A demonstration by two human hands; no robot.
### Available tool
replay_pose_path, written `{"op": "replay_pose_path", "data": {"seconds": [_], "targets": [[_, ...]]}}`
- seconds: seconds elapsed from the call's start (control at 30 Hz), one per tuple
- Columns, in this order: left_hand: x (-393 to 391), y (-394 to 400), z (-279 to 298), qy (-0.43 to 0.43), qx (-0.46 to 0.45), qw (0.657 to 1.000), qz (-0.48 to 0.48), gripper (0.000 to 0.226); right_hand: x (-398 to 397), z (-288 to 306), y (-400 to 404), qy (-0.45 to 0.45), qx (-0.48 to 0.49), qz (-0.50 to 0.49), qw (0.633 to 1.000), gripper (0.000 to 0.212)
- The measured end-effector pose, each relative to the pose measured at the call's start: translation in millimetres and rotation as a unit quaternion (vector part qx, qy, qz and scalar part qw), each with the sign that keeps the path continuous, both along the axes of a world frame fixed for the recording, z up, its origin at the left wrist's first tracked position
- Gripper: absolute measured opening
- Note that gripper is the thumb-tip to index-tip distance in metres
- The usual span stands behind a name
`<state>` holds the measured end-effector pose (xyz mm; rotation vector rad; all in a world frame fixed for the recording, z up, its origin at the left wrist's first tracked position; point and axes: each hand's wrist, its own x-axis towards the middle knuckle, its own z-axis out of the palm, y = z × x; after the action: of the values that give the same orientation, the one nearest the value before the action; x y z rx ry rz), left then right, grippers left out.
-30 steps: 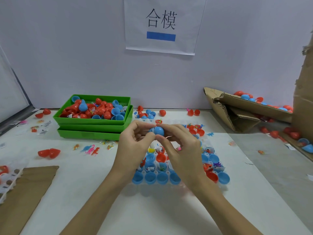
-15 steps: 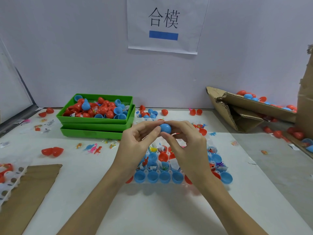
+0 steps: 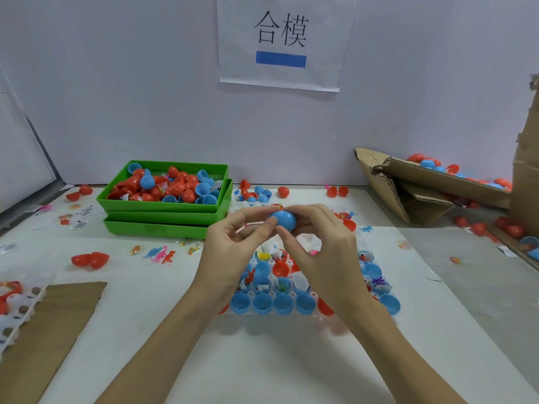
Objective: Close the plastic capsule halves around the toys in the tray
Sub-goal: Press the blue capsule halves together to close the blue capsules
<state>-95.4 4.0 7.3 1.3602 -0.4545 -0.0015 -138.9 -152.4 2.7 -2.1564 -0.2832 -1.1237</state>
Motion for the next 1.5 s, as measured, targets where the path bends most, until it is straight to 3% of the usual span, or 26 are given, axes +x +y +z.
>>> {"op": "replay_pose_path", "data": {"seconds": [0.13,0.57,0.77,1.03,1.13,1.2,1.27,1.37,1.43,1.5], "targets": [[-1.5,-0.2,1.8,0.023,-0.022,0.999,-0.019,0.028,0.5,-1.1,-0.3,0.001,0.003,-0.001,1.000,0.031],[-9.5,-10.4,-2.5,-0.044,-0.034,0.997,0.047,0.035,-3.1,-0.6,5.9,-0.040,-0.077,-0.023,0.996,0.039],[-11.8,-13.3,-5.8,-0.097,0.004,0.989,0.110,0.035,-4.9,1.8,5.2,-0.014,-0.091,-0.013,0.996,0.037],[-11.6,-12.5,-5.7,-0.122,0.028,0.985,0.119,0.036,-4.3,-0.2,9.5,0.013,-0.096,-0.030,0.995,0.035],[-10.0,-10.1,-5.5,-0.174,0.054,0.975,0.129,0.038,-5.6,0.1,14.0,0.042,-0.049,-0.020,0.998,0.033],[-7.9,-7.3,-5.6,-0.218,0.086,0.962,0.140,0.039,-6.6,2.8,12.2,0.091,0.037,0.037,0.994,0.032],[-5.5,-3.9,-5.3,-0.250,0.120,0.949,0.149,0.042,-7.3,8.8,7.8,0.170,0.181,0.144,0.958,0.029],[-4.5,-2.1,-4.8,-0.290,0.143,0.936,0.139,0.051,-7.2,15.3,0.8,0.248,0.419,0.274,0.829,0.026],[-4.9,-2.0,-5.2,-0.309,0.146,0.931,0.127,0.054,-7.8,18.0,-0.4,0.282,0.493,0.344,0.748,0.031],[-3.8,-0.5,-5.1,-0.324,0.153,0.926,0.116,0.051,-7.8,18.9,-0.6,0.304,0.526,0.390,0.692,0.035]]}}
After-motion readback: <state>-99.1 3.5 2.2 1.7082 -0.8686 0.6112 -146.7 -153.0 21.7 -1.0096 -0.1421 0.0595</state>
